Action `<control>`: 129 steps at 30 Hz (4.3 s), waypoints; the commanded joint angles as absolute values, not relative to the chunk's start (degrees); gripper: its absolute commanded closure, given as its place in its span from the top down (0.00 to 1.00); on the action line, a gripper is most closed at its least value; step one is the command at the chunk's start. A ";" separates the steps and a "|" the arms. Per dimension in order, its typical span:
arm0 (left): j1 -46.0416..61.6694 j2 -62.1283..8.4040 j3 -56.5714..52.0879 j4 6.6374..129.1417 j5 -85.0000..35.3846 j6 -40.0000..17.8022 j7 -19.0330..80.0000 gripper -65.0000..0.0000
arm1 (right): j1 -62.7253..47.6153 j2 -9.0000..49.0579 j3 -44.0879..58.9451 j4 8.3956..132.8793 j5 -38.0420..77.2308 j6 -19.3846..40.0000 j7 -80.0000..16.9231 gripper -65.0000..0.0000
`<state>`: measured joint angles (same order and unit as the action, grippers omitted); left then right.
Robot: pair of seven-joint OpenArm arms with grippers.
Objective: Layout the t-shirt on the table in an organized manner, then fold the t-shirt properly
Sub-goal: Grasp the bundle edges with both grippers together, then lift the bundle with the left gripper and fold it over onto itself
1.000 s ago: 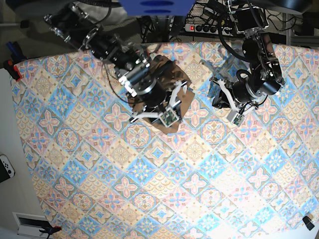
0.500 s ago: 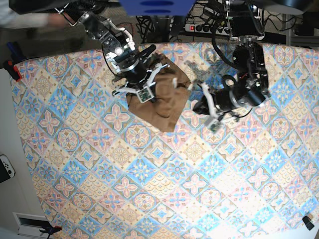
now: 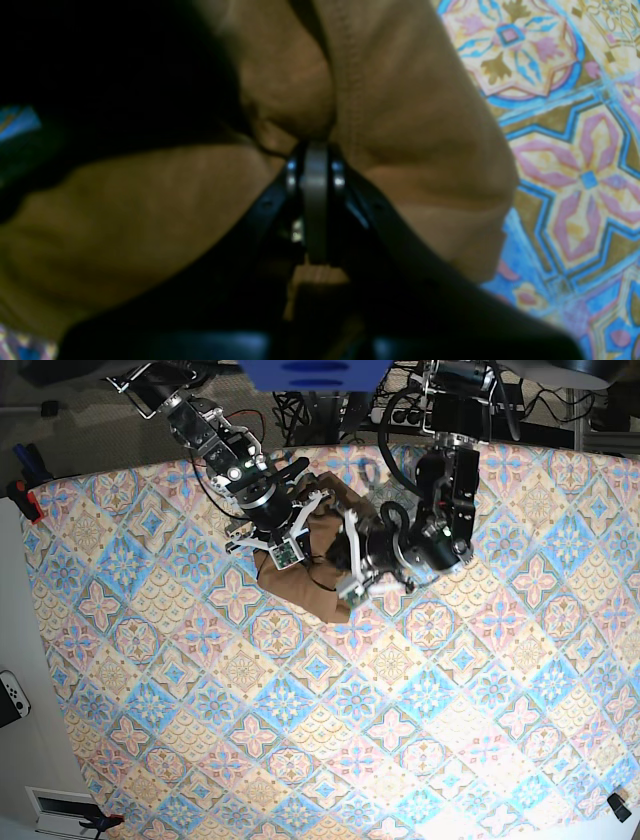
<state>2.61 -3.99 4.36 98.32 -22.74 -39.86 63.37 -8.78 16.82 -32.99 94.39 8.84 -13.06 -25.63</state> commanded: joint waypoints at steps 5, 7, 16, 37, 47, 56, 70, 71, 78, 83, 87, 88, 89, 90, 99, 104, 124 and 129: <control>3.74 -4.26 4.53 98.42 -21.14 -40.00 62.02 0.00 | -8.92 16.84 -30.46 94.81 9.45 -12.79 -27.12 0.00; 3.38 -4.18 5.32 94.73 -18.95 -40.00 61.93 0.00 | -9.01 16.75 -29.41 95.43 9.45 -12.79 -27.21 0.00; 5.14 -4.26 4.18 108.26 -23.96 -40.00 62.29 0.00 | -11.12 17.10 -28.70 108.35 9.27 -12.79 -26.86 0.00; 6.02 -7.34 25.36 115.82 -32.84 -40.00 72.84 0.00 | -18.33 16.75 -8.75 111.08 9.01 -12.97 -26.68 0.00; 3.74 -11.91 26.15 104.40 -30.55 -40.00 72.75 0.00 | -18.24 16.75 -8.66 110.90 9.01 -12.97 -26.68 0.00; 3.56 -12.26 18.24 104.13 -21.14 -40.00 72.84 0.00 | -18.33 16.75 -8.66 110.90 9.01 -12.97 -26.68 0.00; -1.89 -5.41 6.55 101.23 -4.09 -40.00 66.86 0.00 | -18.42 16.75 -9.10 110.99 9.01 -12.88 -26.68 0.00; -2.95 -4.88 6.55 99.56 -2.95 -40.00 65.98 0.00 | -18.42 16.75 -9.10 111.08 9.01 -12.88 -26.68 0.00; -8.40 -4.00 4.26 95.87 -2.15 -40.00 66.15 0.00 | -18.51 16.75 -9.10 111.16 9.01 -12.88 -26.68 0.00; -5.49 -4.26 -2.51 110.02 -7.08 -40.00 71.87 0.00 | -18.51 16.75 -9.10 111.08 9.01 -12.88 -26.68 0.00; -3.38 -6.46 -1.54 113.19 -8.22 -40.00 78.90 0.00 | -18.51 16.75 -9.10 111.08 9.01 -12.88 -26.68 0.00; -2.59 -6.64 -1.36 113.19 -8.22 -40.00 80.00 0.00 | -18.51 16.75 -9.10 111.08 9.01 -12.88 -26.68 0.00; -1.45 -6.64 -1.19 113.19 -8.22 -40.00 80.00 0.00 | -18.51 16.75 -9.10 111.08 9.01 -12.88 -26.68 0.00; 0.40 -6.73 -1.01 113.19 -8.22 -40.00 80.00 0.00 | -18.51 16.75 -9.10 111.08 9.01 -12.88 -26.68 0.00; 9.36 -6.64 3.82 112.84 -8.04 -40.00 80.00 0.00 | -18.42 16.75 -8.84 110.90 9.01 -12.88 -26.68 0.00; 6.37 -5.32 4.09 108.35 -7.34 -40.00 76.35 0.00 | -18.42 16.75 -9.01 110.99 9.01 -12.88 -26.68 0.00; -19.74 1.10 4.62 70.29 -6.64 -40.00 55.52 0.00 | -22.02 16.75 -8.84 111.08 9.01 -12.88 -26.68 0.00; -21.67 2.68 4.44 66.77 -6.73 -40.00 43.82 0.00 | -24.75 16.75 -8.75 111.08 9.01 -12.88 -26.68 0.00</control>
<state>-19.90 2.26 4.45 65.82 -5.72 -39.86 44.75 -25.26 16.36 -8.99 110.04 9.02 -12.88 -28.62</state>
